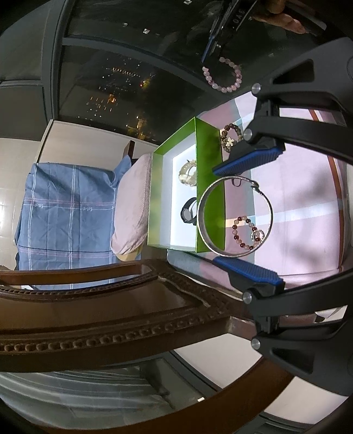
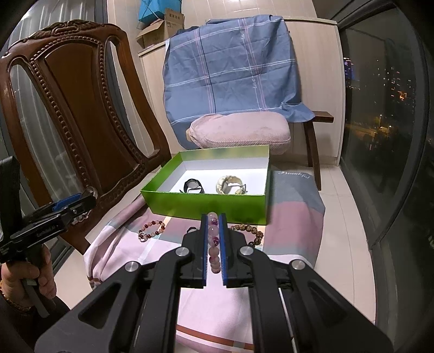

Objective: Organize jewelry
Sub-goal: 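Carry the pink-bead bracelet into the green box and open the right tool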

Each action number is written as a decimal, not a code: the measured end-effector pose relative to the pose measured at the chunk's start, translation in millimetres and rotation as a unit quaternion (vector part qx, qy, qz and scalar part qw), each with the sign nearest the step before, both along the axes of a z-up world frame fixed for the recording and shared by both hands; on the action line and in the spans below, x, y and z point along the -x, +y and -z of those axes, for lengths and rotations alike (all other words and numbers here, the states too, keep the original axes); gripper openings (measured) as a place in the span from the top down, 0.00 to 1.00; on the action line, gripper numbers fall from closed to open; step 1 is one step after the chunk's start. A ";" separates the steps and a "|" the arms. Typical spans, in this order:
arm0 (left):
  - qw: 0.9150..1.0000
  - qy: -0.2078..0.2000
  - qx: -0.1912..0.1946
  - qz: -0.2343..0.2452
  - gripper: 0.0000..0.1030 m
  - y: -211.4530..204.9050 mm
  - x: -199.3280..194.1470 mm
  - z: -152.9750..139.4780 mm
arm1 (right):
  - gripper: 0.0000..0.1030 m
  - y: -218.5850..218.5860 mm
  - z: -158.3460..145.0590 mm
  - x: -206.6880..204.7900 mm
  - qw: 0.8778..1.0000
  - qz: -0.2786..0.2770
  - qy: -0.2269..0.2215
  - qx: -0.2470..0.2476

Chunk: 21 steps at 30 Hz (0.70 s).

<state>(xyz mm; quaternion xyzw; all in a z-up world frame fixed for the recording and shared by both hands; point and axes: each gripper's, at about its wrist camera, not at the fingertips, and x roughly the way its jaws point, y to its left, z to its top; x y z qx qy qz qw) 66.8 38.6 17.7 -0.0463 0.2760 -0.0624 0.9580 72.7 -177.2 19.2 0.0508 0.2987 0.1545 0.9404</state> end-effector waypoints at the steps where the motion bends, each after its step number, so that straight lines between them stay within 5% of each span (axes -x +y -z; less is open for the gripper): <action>1: 1.000 0.000 -0.001 0.001 0.41 -1.1 -0.8 0.4 | 0.92 0.3 1.5 -1.1 1.000 0.000 0.002 0.000; 13: 1.000 0.014 0.009 0.013 0.41 -6.2 -14.8 7.2 | 0.92 17.8 -4.8 -34.6 1.000 0.009 0.009 0.015; 21: 0.999 0.026 0.012 0.015 0.41 -7.8 -20.5 9.5 | 0.92 26.7 -38.7 -142.7 0.998 0.047 0.004 0.033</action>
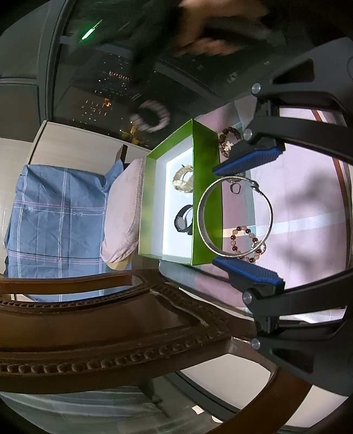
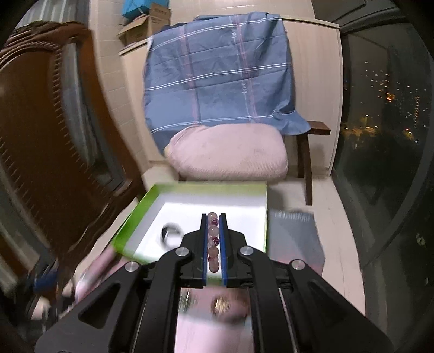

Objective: Organize jewelry
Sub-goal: 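Carry the pink-bead bracelet into the green box and open the right tool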

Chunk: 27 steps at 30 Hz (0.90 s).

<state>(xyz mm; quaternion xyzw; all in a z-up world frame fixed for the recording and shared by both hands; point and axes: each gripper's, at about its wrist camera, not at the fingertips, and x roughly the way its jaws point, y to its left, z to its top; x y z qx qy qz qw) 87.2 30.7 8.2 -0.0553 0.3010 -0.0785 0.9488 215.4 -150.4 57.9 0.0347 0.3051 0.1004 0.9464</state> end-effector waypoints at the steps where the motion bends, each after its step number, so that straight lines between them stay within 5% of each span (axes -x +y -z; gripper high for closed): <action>1: 1.000 0.001 -0.001 0.000 0.41 -0.4 -0.2 0.0 | 0.92 0.9 -1.9 -15.0 1.000 0.010 0.001 0.001; 3: 1.000 0.003 -0.002 0.000 0.41 0.2 -1.3 -0.4 | 0.82 0.2 0.0 -43.1 0.999 0.032 0.011 0.013; 4: 1.000 0.004 -0.001 -0.001 0.41 0.7 -1.2 -0.8 | 0.60 -1.5 2.3 -51.3 0.998 0.048 0.020 0.021; 5: 1.000 0.004 -0.002 -0.002 0.41 1.4 -0.8 -0.9 | 0.49 -5.8 3.2 -53.0 0.998 0.063 0.022 0.014; 11: 1.000 0.010 -0.010 -0.002 0.41 4.1 -1.1 0.1 | 0.26 -25.3 6.0 37.0 0.996 0.065 -0.038 -0.052; 13: 1.000 0.010 -0.011 -0.004 0.41 3.4 0.1 1.2 | 0.21 -36.2 21.6 87.8 0.992 0.075 -0.051 -0.086; 17: 1.000 0.013 -0.023 0.006 0.41 -6.3 4.5 4.2 | 0.19 -41.0 60.2 133.7 0.987 0.082 0.009 -0.139; 22: 0.999 0.029 -0.011 0.008 0.41 -11.8 -0.8 7.5 | 0.19 -22.9 56.8 140.1 0.997 0.042 -0.013 -0.069; 27: 0.999 0.032 -0.027 0.011 0.41 -31.2 -32.1 -5.0 | 0.19 -43.8 63.1 134.9 0.994 0.054 0.004 -0.095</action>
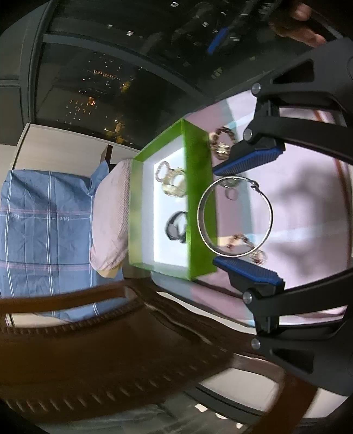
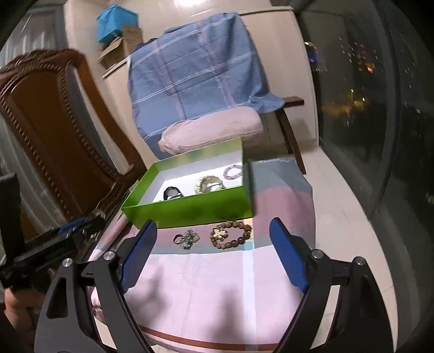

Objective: Organize jewelry
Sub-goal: 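Carry the pink-bead bracelet into the green box and open the right tool, then lower the silver bangle into the green box and open the left tool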

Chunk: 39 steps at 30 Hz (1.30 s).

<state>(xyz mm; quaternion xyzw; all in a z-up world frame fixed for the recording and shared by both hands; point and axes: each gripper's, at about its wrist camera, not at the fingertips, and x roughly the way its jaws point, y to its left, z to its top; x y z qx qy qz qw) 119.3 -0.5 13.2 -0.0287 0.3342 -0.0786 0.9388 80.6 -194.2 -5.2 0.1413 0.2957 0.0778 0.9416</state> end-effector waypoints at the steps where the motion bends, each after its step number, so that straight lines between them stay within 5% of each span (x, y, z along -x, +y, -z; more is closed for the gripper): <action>1: 1.000 -0.002 -0.001 0.000 0.41 -3.5 -10.6 -5.1 | 0.19 -2.8 -0.4 -4.9 1.000 0.004 0.004 -0.003; 7: 1.000 0.009 0.001 -0.003 0.40 -26.6 -115.8 -37.3 | 0.19 -19.3 2.0 -8.7 1.000 0.014 0.012 -0.025; 10: 1.000 0.030 0.000 -0.005 0.18 -31.7 -158.0 -37.4 | 0.19 -24.4 2.1 -11.1 0.999 0.018 0.013 -0.029; 11: 0.999 0.035 -0.004 -0.009 0.18 -30.7 -162.8 -36.7 | 0.19 -25.5 2.8 -10.4 0.999 0.017 0.014 -0.030; 19: 0.999 -0.027 0.002 -0.028 0.07 10.5 -60.1 -47.7 | 0.19 -30.5 -6.9 -0.5 1.000 0.012 -0.002 -0.019; 25: 0.997 -0.036 0.026 -0.066 0.07 43.8 28.8 -10.8 | 0.19 -27.2 -10.2 5.1 1.000 0.012 -0.007 0.024; 32: 0.998 -0.012 -0.009 -0.053 0.07 43.8 38.6 14.3 | 0.19 -1.9 -7.8 8.0 0.996 -0.001 -0.010 0.091; 39: 0.999 -0.006 0.005 -0.052 0.07 46.3 40.4 16.7 | 0.19 18.2 -3.4 5.9 0.993 -0.020 -0.007 0.113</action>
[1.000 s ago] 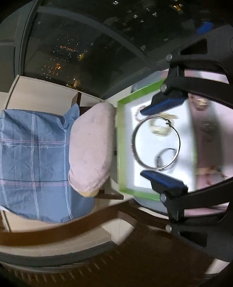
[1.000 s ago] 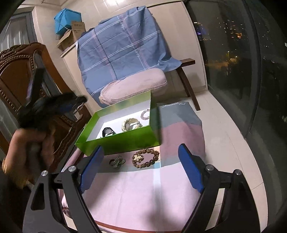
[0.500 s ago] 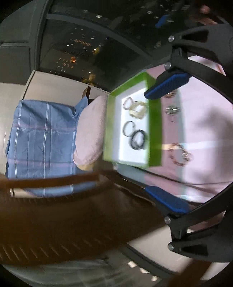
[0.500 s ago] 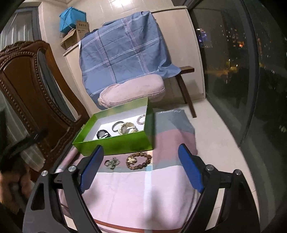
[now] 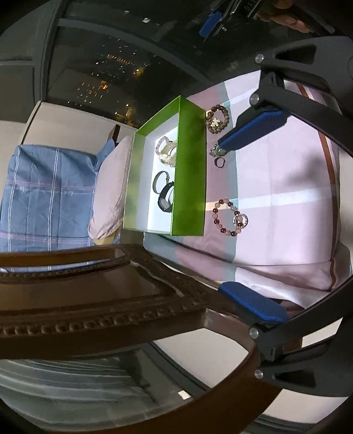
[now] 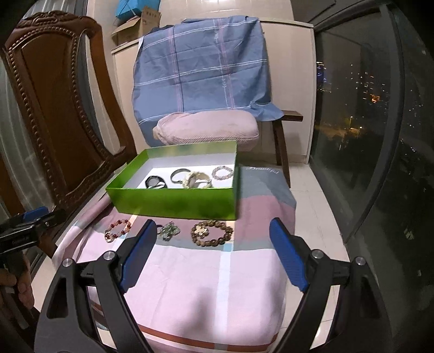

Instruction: Organize jewelry

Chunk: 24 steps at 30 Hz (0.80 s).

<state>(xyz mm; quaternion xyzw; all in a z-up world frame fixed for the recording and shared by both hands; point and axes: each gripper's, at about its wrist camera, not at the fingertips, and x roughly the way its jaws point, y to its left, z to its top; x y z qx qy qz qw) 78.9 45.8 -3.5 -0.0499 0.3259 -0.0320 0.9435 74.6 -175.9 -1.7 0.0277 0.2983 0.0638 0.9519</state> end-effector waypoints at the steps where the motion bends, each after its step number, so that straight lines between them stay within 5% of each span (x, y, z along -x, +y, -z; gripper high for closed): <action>1: 1.000 -0.001 -0.003 0.002 0.07 -0.8 0.7 1.7 | 0.19 1.7 0.3 -0.1 1.000 -0.002 -0.001 0.003; 18: 0.999 0.014 -0.025 0.020 0.10 -16.0 -5.2 16.1 | 0.19 -1.8 2.5 0.9 1.000 -0.001 0.007 0.000; 24: 0.996 0.084 -0.038 0.016 0.31 -13.4 -29.5 57.8 | 0.19 1.9 6.2 -0.5 1.000 -0.009 0.018 0.003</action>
